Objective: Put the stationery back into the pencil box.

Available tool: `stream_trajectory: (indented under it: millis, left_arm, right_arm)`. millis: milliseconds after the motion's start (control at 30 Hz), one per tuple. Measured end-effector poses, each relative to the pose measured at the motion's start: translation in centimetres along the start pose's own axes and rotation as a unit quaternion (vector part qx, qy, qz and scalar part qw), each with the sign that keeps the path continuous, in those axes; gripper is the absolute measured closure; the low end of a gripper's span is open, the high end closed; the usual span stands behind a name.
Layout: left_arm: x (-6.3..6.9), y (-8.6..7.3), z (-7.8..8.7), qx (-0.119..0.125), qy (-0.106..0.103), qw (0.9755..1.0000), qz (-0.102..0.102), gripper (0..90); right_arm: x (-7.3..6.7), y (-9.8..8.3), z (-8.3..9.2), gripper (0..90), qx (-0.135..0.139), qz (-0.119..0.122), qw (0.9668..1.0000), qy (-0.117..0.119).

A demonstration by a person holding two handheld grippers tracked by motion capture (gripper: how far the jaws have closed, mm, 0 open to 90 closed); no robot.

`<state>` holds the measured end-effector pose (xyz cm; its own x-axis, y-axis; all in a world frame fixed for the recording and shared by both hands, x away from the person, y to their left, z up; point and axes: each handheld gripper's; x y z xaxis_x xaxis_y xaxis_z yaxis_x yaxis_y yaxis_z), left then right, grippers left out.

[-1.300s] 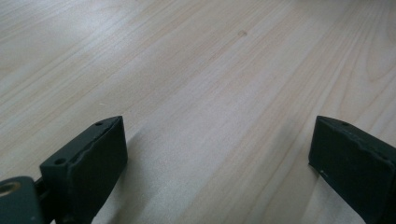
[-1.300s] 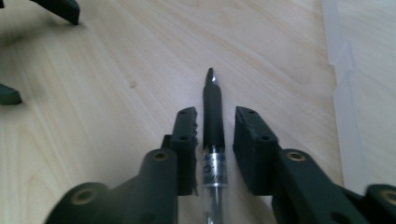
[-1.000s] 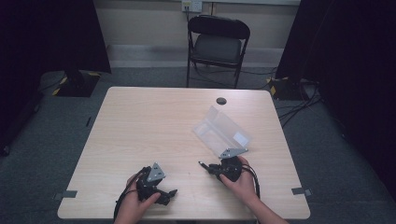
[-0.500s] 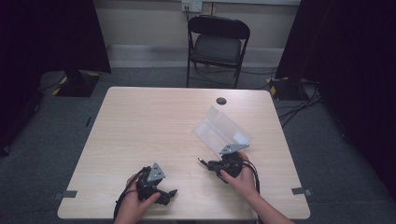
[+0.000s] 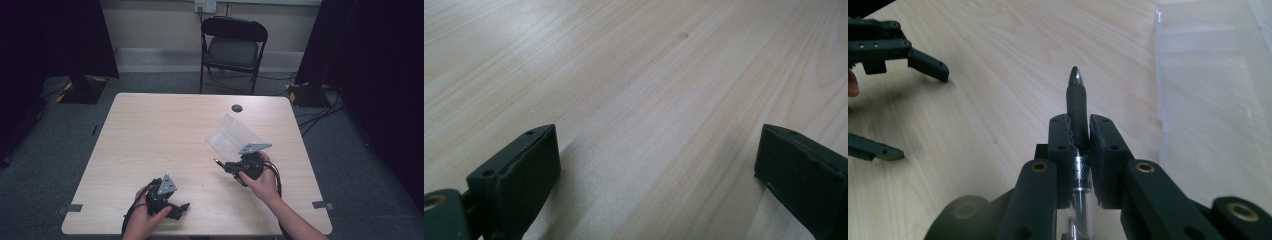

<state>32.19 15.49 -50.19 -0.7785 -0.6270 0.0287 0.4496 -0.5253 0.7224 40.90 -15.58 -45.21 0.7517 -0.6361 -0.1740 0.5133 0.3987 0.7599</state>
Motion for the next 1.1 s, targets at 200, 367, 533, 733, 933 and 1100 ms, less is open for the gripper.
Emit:
stream_trajectory:
  millis: [200,367,533,733,933,1100]
  left_arm:
    - [0.0,0.0,0.0,0.0,0.0,1.0,0.0,4.0]
    - [0.0,0.0,0.0,0.0,0.0,1.0,0.0,4.0]
    - [0.0,0.0,0.0,0.0,0.0,1.0,0.0,4.0]
    - [0.0,0.0,0.0,0.0,0.0,1.0,0.0,4.0]
    - [0.0,0.0,0.0,0.0,0.0,1.0,0.0,4.0]
    - [0.0,0.0,0.0,0.0,0.0,1.0,0.0,4.0]
  right_arm:
    - [1.0,1.3,0.3,80.6,0.005,0.0,0.9999,-0.01]
    - [1.9,2.4,0.5,80.6,0.011,-0.001,0.9998,-0.019]
    - [2.8,3.3,0.7,80.6,0.017,-0.008,0.9994,-0.029]
    - [4.0,3.7,0.0,80.6,0.017,-0.016,0.9988,-0.044]
    - [4.6,3.5,-1.1,80.5,0.012,-0.015,0.9984,-0.054]
    - [5.4,3.1,-1.9,80.6,0.009,-0.016,0.9984,-0.054]
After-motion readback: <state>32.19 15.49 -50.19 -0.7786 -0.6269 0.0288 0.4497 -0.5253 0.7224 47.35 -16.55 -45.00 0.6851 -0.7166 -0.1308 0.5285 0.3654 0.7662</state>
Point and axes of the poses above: each handheld gripper's, and its own axes: z roughly backward along the jaws, y roughly out of its top, x roughly to its right, and after that the axes turned 2 degrees about -y, right-handed
